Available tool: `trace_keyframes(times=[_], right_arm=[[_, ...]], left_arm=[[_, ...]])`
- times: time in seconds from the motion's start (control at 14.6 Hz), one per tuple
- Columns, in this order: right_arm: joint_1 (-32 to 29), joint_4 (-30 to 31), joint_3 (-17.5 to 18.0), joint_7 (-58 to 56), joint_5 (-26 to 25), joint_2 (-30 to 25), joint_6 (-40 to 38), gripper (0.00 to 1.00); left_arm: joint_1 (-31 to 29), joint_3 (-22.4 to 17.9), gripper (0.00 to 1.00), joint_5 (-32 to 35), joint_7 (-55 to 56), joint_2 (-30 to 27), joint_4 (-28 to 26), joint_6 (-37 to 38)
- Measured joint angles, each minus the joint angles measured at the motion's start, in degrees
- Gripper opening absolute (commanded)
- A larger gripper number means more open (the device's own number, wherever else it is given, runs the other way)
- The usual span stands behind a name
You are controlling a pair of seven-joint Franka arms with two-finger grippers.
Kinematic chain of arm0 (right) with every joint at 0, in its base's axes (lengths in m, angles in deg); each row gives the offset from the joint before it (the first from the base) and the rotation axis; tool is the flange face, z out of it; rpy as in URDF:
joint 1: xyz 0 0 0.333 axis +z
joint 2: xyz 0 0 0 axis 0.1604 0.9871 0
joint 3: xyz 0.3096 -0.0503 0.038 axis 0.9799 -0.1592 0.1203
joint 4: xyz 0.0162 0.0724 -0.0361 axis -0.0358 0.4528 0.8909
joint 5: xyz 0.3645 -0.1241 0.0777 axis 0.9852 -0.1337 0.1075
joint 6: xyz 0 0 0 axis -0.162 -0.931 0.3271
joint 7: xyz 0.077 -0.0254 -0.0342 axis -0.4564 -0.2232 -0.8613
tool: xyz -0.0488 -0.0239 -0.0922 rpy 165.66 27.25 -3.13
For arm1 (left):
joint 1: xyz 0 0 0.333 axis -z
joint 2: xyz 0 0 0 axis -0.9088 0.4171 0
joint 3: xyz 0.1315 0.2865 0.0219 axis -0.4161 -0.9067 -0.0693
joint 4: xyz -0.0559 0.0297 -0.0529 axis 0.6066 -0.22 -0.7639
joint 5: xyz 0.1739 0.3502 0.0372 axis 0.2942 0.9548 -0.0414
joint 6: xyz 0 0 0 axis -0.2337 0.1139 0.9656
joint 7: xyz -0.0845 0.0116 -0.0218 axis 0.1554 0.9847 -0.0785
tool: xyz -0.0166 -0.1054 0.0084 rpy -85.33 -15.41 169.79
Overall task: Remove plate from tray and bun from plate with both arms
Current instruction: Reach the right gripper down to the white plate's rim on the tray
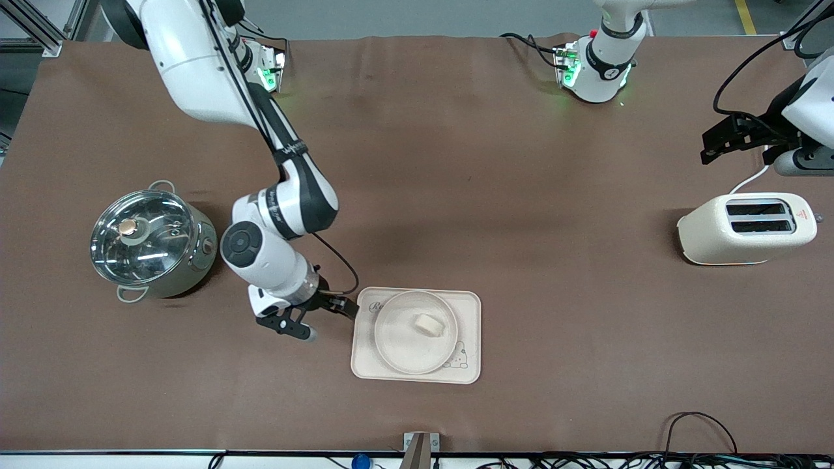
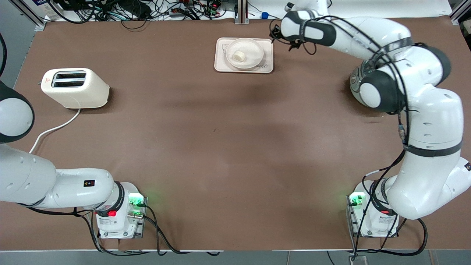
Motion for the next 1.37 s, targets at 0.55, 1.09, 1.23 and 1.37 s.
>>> trace_keyframes(times=[0.55, 1.09, 1.23, 1.37], right_arm=[[1.1, -9.7, 1.7, 5.9, 0.1, 10.8, 6.6, 0.82], [1.9, -10.5, 2.3, 1.2, 0.0, 13.4, 8.8, 0.41], [1.9, -10.5, 2.2, 0.3, 0.0, 13.4, 8.8, 0.33], [1.9, -10.5, 2.3, -0.6, 0.0, 13.4, 8.8, 0.28]], left_arm=[[0.0, 0.0, 1.00, 0.0, 0.0, -0.1, 0.1, 0.0], [0.0, 0.0, 1.00, 0.0, 0.0, -0.1, 0.1, 0.0], [0.0, 0.0, 1.00, 0.0, 0.0, -0.1, 0.1, 0.0], [0.0, 0.2, 1.00, 0.0, 0.0, -0.1, 0.1, 0.0]])
